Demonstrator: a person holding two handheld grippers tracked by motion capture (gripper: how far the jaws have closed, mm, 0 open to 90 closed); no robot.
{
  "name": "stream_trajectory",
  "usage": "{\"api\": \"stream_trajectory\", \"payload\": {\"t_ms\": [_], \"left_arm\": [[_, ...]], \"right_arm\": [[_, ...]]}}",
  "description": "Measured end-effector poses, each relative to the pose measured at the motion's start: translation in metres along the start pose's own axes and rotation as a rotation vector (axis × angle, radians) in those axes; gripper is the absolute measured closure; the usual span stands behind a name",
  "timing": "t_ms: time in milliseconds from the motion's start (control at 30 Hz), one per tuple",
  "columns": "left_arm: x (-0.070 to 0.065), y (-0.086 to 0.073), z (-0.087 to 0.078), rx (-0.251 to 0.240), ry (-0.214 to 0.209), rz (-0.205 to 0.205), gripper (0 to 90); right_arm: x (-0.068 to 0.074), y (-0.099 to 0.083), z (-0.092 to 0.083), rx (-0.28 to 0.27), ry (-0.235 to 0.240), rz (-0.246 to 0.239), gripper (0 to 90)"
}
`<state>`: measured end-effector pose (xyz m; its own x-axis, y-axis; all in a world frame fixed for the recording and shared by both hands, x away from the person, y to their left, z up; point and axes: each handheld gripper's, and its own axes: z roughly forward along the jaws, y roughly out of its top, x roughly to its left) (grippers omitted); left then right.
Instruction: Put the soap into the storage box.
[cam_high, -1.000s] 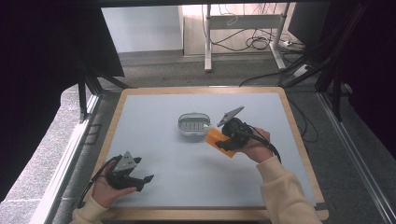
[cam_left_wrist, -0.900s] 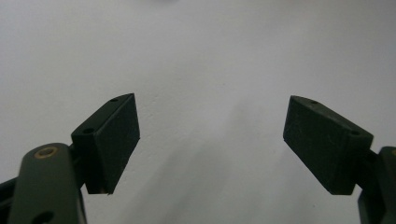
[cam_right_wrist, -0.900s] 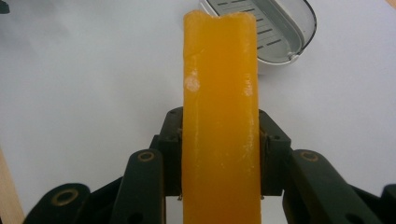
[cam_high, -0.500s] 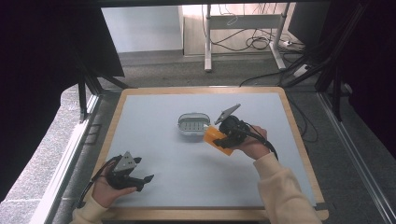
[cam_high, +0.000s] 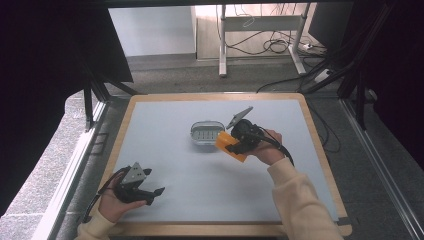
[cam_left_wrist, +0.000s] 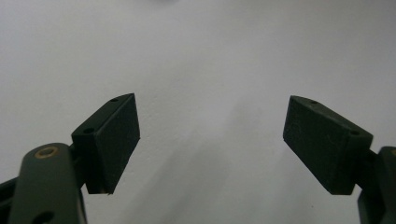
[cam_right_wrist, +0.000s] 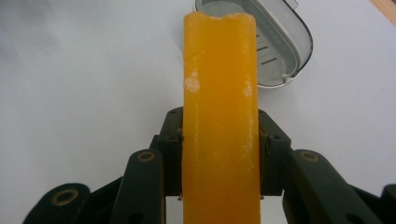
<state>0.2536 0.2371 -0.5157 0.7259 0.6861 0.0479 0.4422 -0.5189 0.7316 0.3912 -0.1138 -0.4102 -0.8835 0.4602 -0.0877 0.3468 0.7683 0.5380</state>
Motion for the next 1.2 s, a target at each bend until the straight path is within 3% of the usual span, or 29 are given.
{"api": "stream_trajectory", "payload": {"t_ms": [467, 900, 1200], "left_arm": [[0.0, 0.0, -0.001, -0.004, 0.001, -0.002, 18.7], [0.001, 0.001, -0.001, -0.007, 0.002, 0.0, 18.8], [0.001, 0.0, -0.001, -0.011, 0.0, 0.0, 18.8]], "right_arm": [[-0.008, 0.014, -0.002, -0.014, 0.037, -0.003, 61.6], [-0.015, 0.025, 0.002, -0.023, 0.029, -0.01, 61.5], [-0.02, 0.033, 0.009, -0.01, 0.048, -0.042, 61.5]]}}
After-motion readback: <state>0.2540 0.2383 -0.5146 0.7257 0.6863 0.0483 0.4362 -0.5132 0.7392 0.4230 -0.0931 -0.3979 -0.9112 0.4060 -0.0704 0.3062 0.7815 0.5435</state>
